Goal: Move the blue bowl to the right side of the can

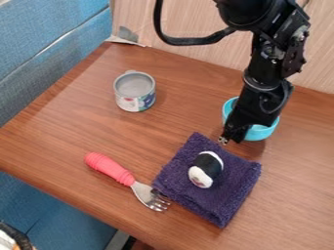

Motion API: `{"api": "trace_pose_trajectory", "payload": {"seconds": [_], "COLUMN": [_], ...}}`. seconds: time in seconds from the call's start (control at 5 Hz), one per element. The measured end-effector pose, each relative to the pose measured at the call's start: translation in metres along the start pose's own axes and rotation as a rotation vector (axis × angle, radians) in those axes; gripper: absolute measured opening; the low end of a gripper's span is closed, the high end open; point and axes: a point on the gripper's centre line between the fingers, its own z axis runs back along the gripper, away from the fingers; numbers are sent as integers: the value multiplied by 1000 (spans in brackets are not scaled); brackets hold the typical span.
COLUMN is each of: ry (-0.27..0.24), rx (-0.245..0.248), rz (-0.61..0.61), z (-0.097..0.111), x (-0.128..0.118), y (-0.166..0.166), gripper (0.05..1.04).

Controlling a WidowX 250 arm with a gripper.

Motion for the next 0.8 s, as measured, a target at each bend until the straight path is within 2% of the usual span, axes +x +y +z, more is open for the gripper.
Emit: {"api": "trace_pose_trajectory", "payload": {"seconds": [0.2, 0.6, 0.8], "ry": [1, 21, 29], "rx": [-33, -39, -60], "rz": [-16, -8, 6], "z": [-11, -15, -14], "x": [2, 0, -1], "y": [-2, 2, -1], "gripper": [71, 97, 267]}}
